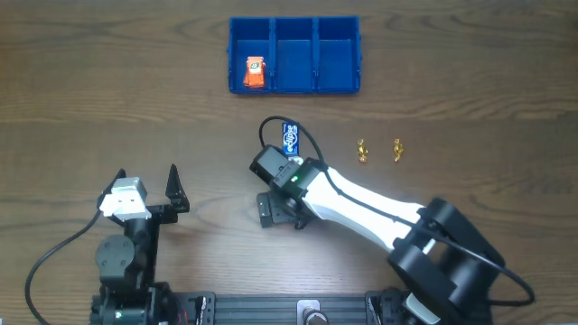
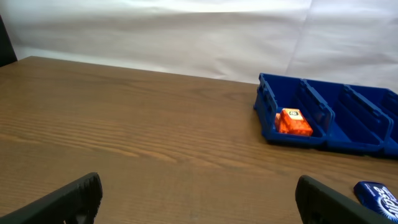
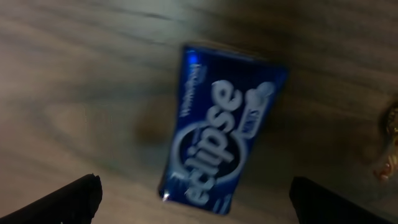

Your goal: Sort Candies Into Trays

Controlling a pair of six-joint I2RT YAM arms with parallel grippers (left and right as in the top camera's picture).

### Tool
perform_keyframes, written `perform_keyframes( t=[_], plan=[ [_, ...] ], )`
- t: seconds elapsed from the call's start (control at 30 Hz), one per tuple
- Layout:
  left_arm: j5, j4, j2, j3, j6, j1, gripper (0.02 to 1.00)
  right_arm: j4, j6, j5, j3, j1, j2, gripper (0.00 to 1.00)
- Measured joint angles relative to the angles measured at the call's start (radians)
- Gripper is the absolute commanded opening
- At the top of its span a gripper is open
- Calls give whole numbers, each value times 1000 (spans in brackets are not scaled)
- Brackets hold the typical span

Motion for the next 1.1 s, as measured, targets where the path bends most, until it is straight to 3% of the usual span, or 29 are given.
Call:
perform_keyframes(
  t=[0.2, 0.4, 0.8, 1.0, 1.1],
  plan=[
    [0, 0, 0, 0, 0, 0, 998, 22, 72, 60, 0, 0, 51, 993],
    [0, 0, 0, 0, 0, 0, 998, 58, 107, 95, 0, 0, 53, 858],
    [0, 0, 0, 0, 0, 0, 998, 80, 142, 134, 7, 6, 70, 281],
    [0, 0, 0, 0, 0, 0, 998, 79, 141, 136, 17, 19, 71, 257],
    [0, 0, 0, 0, 0, 0, 998, -68, 134, 179, 91, 39, 61, 244]
  ],
)
